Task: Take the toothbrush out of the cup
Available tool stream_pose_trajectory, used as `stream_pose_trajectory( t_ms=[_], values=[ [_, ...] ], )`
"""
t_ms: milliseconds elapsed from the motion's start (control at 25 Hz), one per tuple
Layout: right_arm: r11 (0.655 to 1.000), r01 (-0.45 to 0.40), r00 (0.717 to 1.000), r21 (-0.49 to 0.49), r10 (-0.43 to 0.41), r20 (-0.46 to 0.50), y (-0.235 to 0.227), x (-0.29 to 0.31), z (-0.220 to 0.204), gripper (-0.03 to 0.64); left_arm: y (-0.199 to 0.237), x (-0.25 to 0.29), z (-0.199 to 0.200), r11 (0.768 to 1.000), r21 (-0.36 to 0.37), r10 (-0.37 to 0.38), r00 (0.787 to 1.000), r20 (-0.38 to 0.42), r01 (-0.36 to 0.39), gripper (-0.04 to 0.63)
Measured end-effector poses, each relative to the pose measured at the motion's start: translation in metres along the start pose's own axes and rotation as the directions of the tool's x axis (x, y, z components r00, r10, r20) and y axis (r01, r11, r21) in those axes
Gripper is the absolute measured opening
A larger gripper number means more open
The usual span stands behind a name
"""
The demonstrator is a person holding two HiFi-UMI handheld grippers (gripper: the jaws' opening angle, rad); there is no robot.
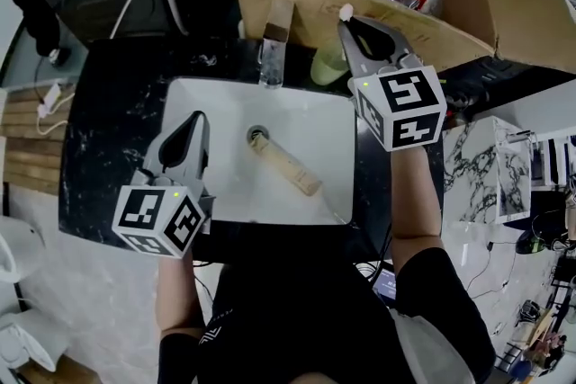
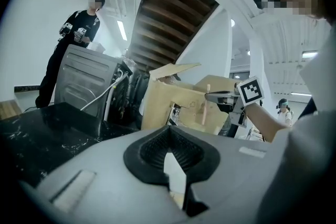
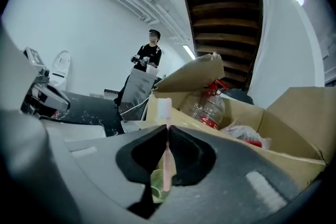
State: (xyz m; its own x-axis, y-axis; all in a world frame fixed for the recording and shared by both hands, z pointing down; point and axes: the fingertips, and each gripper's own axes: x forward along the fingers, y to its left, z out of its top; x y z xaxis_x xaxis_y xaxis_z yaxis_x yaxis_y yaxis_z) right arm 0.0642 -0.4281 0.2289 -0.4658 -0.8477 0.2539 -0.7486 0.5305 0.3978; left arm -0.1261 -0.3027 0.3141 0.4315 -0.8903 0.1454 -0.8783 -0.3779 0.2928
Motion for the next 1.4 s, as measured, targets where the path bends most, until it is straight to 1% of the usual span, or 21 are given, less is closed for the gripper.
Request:
stream_pose_trajectory(
  t_ms=[160,320,1040,1400],
  values=[
    [1.0,-0.015,0.998,0.027,0.014,0.054,0.006,-0.022,0.015,0.02,-0.007,-0.013,0.004,1.0,0.01,-0.002,1.0,0.016,0.002,0.008],
    [0.996,-0.05,0.996,0.075,0.044,0.076,0.015,-0.039,0.016,0.02,-0.011,-0.024,0.005,1.0,0.014,0.0,1.0,0.021,0.0,0.008],
    [0.967,-0.115,0.993,0.225,0.107,0.051,0.07,-0.083,-0.03,0.02,-0.015,-0.057,-0.006,1.0,0.031,0.004,1.0,0.019,-0.005,0.008],
    [0.94,-0.137,0.991,0.312,0.132,0.04,0.094,-0.095,-0.052,0.02,-0.011,-0.066,-0.011,0.999,0.029,0.017,1.0,0.02,-0.018,0.008]
  ],
)
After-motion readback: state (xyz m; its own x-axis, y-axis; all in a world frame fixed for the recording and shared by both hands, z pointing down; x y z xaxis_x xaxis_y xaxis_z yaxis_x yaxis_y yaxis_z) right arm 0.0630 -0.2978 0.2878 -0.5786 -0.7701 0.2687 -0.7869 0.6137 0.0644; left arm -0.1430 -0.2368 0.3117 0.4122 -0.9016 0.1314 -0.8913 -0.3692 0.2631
